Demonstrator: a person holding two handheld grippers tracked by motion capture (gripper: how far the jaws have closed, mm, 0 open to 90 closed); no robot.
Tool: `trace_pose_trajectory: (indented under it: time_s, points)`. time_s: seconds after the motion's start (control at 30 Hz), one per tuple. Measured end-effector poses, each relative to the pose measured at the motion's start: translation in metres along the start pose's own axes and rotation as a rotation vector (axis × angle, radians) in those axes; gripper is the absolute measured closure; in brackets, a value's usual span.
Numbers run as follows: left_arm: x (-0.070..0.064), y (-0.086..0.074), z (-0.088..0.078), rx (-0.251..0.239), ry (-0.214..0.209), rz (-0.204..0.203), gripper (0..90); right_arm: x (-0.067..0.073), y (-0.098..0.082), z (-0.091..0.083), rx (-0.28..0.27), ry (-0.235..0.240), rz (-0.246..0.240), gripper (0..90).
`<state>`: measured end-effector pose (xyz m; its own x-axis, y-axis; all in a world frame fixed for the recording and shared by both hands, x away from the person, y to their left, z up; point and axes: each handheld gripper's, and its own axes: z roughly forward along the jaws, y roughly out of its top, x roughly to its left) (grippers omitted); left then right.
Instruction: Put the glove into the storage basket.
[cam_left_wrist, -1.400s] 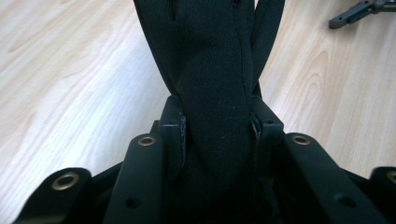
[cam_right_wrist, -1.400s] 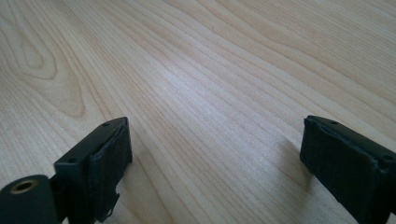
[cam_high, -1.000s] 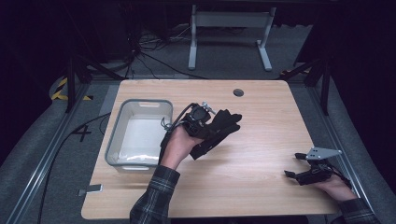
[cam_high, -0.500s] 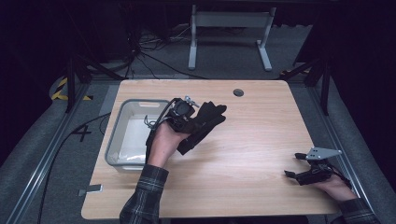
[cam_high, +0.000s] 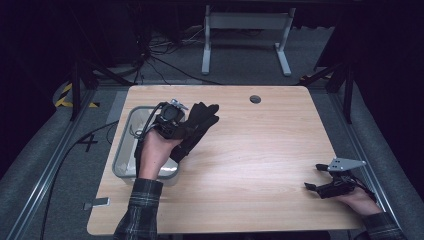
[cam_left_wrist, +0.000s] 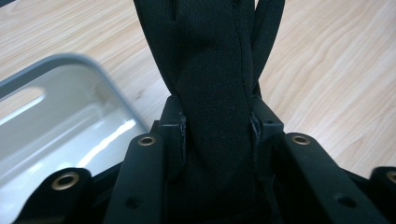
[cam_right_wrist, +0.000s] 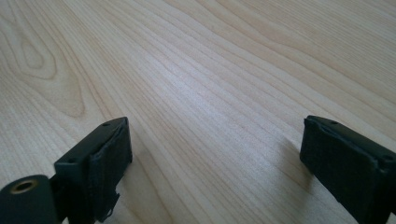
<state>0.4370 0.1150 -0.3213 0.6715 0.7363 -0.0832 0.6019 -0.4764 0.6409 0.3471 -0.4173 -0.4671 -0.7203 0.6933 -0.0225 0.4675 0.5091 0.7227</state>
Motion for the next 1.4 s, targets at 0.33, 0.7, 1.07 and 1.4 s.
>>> trace_pose_trajectory:
  time_s: [0.33,0.7,1.07,1.4]
  points:
    - [0.031,-0.024,-0.018,-0.013,0.071,-0.083,65.6,0.000,0.000,0.000,0.000,0.000,0.000,9.8]
    - [0.061,-0.057,-0.014,0.017,0.130,-0.176,65.5,0.000,0.000,0.000,0.000,0.000,0.000,9.8]
    - [0.079,-0.074,0.011,0.080,0.137,-0.198,65.0,0.000,0.000,0.000,0.000,0.000,0.000,9.8]
    - [0.086,-0.082,0.026,0.131,0.132,-0.222,60.6,0.000,0.000,0.000,0.000,0.000,0.000,9.8]
